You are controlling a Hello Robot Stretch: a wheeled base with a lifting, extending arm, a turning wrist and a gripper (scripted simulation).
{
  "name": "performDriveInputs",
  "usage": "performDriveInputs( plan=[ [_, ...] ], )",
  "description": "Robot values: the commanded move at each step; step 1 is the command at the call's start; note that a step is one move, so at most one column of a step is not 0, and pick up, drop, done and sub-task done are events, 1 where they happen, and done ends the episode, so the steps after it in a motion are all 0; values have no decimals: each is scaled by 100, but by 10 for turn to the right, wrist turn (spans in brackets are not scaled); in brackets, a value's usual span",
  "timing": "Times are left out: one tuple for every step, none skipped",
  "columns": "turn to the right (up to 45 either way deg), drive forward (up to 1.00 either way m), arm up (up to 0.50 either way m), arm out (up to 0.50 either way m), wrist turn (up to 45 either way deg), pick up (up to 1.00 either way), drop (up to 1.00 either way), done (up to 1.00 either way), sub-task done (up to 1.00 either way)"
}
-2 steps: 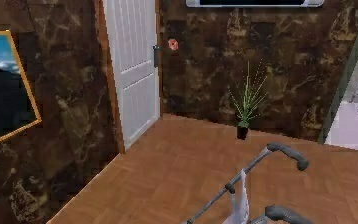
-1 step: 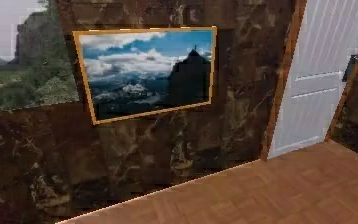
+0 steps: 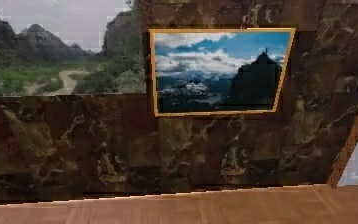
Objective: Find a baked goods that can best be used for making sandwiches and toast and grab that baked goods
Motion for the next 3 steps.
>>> performDriveInputs(
  plan=[
    [0, 60, 0, 0, 0, 0, 0, 0, 0],
    [330, 0, 0, 0, 0, 0, 0, 0, 0],
    [0, 40, 0, 0, 0, 0, 0, 0, 0]
  ],
)
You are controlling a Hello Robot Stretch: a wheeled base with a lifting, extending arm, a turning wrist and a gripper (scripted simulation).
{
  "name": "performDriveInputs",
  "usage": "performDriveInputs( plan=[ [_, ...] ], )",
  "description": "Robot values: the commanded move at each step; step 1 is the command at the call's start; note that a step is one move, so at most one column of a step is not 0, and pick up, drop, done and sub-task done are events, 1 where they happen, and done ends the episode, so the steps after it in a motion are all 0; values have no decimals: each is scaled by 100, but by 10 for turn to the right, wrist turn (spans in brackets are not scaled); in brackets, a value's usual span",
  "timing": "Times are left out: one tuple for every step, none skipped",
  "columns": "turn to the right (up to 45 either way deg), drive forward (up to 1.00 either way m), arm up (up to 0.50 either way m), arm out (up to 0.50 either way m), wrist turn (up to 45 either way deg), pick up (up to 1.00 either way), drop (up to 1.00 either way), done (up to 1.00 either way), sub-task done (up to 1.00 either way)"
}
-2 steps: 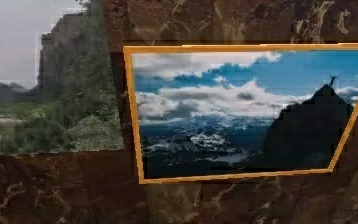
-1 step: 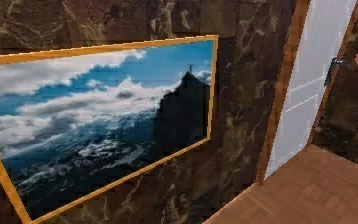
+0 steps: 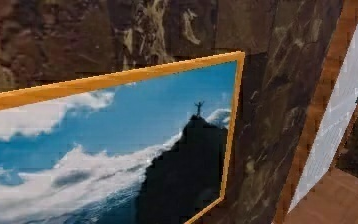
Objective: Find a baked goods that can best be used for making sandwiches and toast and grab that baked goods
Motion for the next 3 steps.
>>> performDriveInputs(
  plan=[
    [450, 0, 0, 0, 0, 0, 0, 0, 0],
    [60, 0, 0, 0, 0, 0, 0, 0, 0],
    [0, 75, 0, 0, 0, 0, 0, 0, 0]
  ],
)
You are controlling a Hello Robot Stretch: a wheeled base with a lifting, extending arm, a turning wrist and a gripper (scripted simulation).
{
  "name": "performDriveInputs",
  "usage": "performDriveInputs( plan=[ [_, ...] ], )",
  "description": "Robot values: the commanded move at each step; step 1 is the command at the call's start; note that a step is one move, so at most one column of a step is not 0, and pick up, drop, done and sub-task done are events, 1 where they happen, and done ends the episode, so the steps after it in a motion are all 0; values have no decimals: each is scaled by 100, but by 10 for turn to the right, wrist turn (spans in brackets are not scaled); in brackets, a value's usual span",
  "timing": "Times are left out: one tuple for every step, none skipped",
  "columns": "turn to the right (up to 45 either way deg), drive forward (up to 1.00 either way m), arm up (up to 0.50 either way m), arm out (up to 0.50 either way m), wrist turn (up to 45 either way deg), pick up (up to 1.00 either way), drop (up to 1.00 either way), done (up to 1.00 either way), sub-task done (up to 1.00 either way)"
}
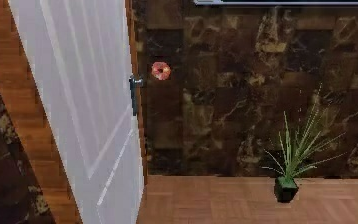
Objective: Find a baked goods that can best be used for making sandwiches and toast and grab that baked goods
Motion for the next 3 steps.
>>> performDriveInputs(
  plan=[
    [450, 0, 0, 0, 0, 0, 0, 0, 0],
    [210, 0, 0, 0, 0, 0, 0, 0, 0],
    [0, 30, 0, 0, 0, 0, 0, 0, 0]
  ],
)
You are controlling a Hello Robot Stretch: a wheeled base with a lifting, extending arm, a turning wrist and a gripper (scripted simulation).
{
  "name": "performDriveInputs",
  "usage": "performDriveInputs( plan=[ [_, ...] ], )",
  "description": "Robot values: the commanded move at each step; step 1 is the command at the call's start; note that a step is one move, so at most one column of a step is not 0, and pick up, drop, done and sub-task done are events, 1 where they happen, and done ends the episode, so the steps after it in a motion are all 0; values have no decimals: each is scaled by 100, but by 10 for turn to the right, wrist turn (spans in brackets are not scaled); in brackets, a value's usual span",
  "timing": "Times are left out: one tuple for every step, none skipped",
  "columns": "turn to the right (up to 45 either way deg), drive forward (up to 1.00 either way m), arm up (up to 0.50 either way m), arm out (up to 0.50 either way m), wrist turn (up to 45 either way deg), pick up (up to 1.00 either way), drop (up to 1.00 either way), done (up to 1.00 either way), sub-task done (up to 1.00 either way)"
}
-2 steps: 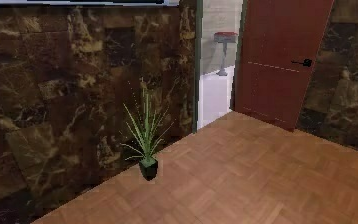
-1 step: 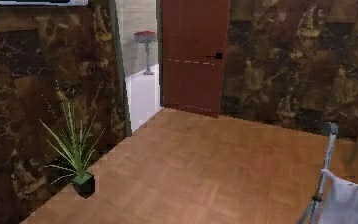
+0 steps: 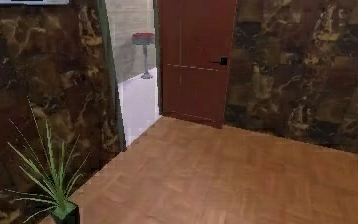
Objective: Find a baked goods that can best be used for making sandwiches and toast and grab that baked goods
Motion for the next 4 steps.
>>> performDriveInputs(
  plan=[
    [240, 0, 0, 0, 0, 0, 0, 0, 0],
    [0, 100, 0, 0, 0, 0, 0, 0, 0],
    [450, 0, 0, 0, 0, 0, 0, 0, 0],
    [150, 0, 0, 0, 0, 0, 0, 0, 0]
  ],
)
